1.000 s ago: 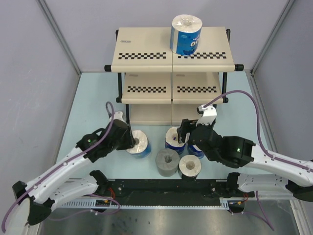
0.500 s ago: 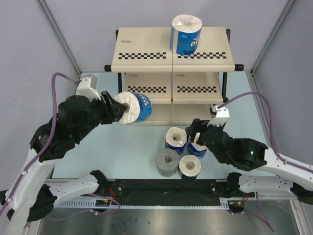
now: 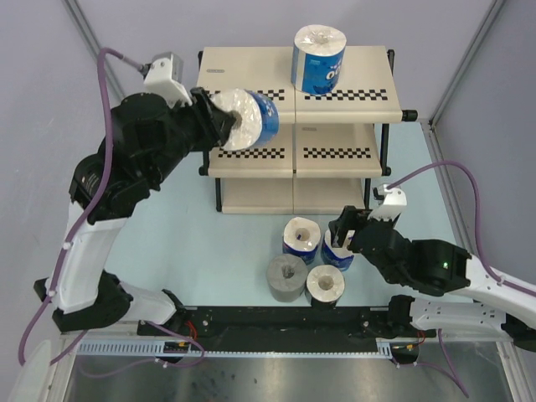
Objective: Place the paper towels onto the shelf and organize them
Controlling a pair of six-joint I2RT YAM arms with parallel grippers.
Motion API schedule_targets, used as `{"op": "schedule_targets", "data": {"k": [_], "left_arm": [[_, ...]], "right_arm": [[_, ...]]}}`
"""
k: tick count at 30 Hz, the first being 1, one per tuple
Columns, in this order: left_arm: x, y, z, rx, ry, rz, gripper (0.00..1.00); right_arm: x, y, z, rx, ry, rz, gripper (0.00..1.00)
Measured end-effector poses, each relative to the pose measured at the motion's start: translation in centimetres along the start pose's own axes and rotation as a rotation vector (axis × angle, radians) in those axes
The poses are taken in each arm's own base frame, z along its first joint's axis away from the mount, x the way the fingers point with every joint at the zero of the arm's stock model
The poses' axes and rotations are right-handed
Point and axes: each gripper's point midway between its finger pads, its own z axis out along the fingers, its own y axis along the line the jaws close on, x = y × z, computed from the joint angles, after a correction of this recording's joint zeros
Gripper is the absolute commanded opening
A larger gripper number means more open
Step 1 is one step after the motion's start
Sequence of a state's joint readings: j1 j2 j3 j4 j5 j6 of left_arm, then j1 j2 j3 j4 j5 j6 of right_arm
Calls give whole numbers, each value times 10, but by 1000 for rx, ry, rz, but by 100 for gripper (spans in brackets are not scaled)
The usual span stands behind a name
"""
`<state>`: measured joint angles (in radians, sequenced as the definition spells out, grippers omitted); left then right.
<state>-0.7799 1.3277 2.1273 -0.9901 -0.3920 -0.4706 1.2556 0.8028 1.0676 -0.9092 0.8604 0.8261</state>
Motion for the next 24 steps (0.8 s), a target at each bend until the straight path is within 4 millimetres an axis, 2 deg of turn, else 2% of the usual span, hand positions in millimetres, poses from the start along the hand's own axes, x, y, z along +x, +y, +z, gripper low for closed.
{"op": "schedule_targets", "data": {"k": [6, 10, 13, 19, 24], "left_arm": [[-34, -11, 9, 7, -99, 11, 34], [-48, -9, 10, 3, -147, 3, 34], [-59, -2, 18, -19, -181, -3, 33], [-67, 9, 48, -50, -207, -5, 34], [-66, 6, 74, -36, -195, -2, 33]], "right_arm": [[-1, -8, -5, 6, -2, 19, 85], [-1, -15, -9, 15, -1, 24, 85], [-2, -19, -11, 18, -4, 31, 85], [-4, -27, -16, 22, -11, 43, 84], [-6, -32, -18, 28, -16, 47, 84]]}}
